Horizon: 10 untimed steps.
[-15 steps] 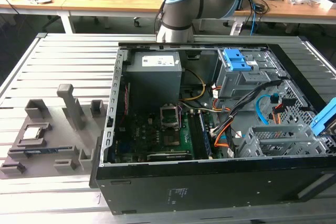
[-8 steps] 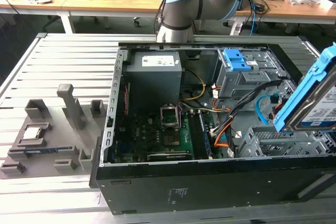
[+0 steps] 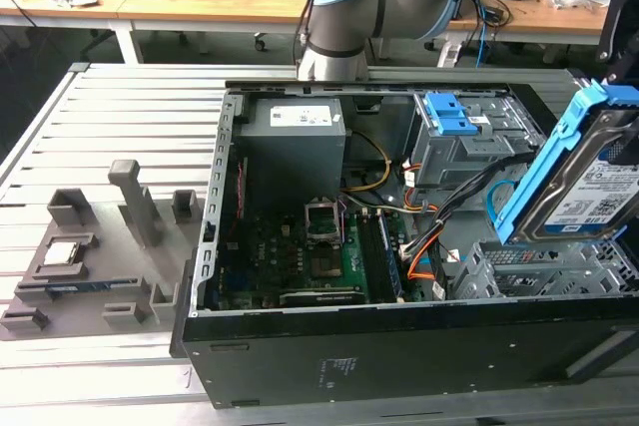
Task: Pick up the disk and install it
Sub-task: 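Pick up the disk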
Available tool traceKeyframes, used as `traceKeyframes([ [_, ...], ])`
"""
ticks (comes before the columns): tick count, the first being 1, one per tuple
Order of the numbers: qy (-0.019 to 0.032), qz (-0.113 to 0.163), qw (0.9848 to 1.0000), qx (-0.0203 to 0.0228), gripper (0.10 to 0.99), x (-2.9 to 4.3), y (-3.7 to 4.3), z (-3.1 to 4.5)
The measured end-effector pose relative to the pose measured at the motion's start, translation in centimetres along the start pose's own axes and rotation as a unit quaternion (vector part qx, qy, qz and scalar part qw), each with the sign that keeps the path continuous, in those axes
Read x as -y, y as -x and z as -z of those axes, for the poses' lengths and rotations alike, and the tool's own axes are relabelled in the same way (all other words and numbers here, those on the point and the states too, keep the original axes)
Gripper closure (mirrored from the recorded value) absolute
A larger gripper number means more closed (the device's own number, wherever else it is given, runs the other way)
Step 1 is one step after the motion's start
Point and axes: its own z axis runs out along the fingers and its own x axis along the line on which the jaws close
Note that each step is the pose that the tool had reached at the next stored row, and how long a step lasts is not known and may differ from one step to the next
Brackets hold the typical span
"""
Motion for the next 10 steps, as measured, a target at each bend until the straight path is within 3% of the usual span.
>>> traceKeyframes([
  [10,0.0,0.0,1.0,-0.0004,0.722,0.0,0.01,-0.01],
])
